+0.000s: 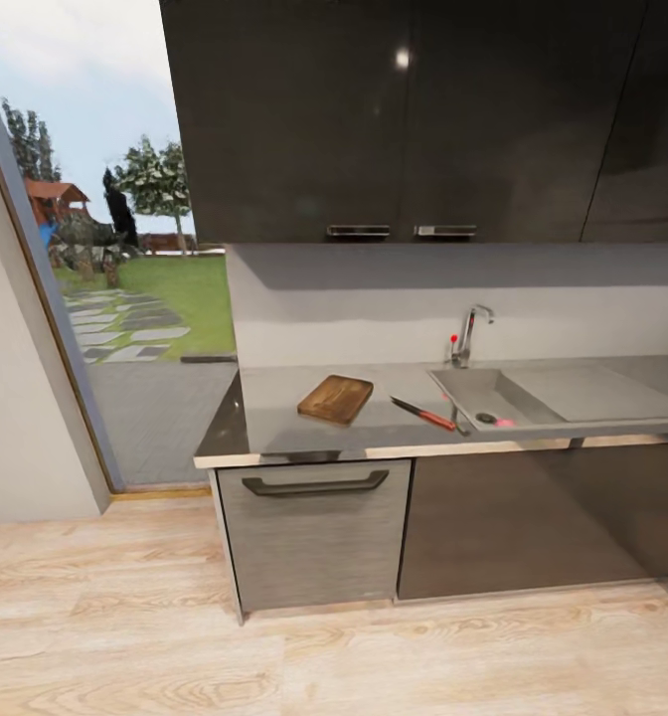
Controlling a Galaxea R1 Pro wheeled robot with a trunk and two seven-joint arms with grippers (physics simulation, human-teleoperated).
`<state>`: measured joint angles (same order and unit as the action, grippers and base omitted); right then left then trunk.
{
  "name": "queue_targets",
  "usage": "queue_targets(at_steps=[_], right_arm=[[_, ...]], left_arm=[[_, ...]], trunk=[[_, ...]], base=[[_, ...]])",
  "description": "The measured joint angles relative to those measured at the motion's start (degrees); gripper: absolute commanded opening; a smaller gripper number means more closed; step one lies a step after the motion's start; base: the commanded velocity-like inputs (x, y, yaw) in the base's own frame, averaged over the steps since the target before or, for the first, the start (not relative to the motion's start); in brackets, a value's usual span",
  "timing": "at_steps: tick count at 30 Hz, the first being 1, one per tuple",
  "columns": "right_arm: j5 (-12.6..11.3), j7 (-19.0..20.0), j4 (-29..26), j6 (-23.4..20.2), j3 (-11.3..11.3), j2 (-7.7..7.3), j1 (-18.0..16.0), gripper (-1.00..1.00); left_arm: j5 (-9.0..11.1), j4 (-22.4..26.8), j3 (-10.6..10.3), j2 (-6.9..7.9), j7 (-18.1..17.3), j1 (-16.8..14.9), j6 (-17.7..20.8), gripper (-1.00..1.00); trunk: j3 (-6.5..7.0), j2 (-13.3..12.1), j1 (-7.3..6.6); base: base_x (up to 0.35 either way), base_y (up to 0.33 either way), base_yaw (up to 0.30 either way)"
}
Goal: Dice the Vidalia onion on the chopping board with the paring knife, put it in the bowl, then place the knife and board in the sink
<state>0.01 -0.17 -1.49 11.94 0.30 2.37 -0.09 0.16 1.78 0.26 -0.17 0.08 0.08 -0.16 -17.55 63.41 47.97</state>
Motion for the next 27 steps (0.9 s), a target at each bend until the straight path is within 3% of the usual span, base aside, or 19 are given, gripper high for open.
queue_targets(at_steps=[17, 27], right_arm=[[0.10, -0.07, 0.00, 0.04, -0.02, 0.01, -0.01, 1.00], [0.16, -0.07, 0.00, -0.02, -0.05, -0.21, -0.01, 1.00]], left_arm=[[0.00, 0.04, 0.05, -0.07, -0.02, 0.00, 0.00, 1.00], [0.02, 0.08, 0.06, -0.06, -0.02, 0.00, -0.02, 1.00]], trunk=[[3.06, -6.82, -3.73], [4.85, -10.84, -5.93]], base=[[0.000, 0.000, 0.002], [0.000, 0.000, 0.104]])
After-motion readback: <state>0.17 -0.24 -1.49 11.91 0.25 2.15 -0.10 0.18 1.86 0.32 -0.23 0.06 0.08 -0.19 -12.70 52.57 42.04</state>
